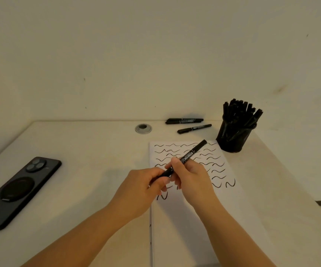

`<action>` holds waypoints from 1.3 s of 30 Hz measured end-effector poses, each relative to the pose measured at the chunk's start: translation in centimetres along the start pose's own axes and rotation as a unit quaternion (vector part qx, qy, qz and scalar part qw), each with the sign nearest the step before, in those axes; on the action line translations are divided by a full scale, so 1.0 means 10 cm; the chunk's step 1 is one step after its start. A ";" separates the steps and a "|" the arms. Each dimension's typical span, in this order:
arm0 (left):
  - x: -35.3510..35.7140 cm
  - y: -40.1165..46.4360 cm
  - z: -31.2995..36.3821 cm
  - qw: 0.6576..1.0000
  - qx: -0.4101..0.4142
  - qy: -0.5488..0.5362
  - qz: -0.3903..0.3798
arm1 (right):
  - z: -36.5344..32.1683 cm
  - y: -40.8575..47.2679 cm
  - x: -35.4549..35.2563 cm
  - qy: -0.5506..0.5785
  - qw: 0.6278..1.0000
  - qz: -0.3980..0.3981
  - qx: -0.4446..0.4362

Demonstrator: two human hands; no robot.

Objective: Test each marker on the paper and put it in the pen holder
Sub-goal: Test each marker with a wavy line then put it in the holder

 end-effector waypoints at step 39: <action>0.04 -0.03 -0.35 1.000 0.011 0.022 0.000 | 0.44 -0.07 -0.39 -0.061 0.991 0.111 -0.053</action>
Point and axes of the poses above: each hand's wrist, its own y-axis towards the middle knuckle, its own x-axis out of the palm, z = x × y, the point moved 1 cm from there along y, towards the middle knuckle, and after that the axes turned 8 degrees about x, right-handed, at the moved point
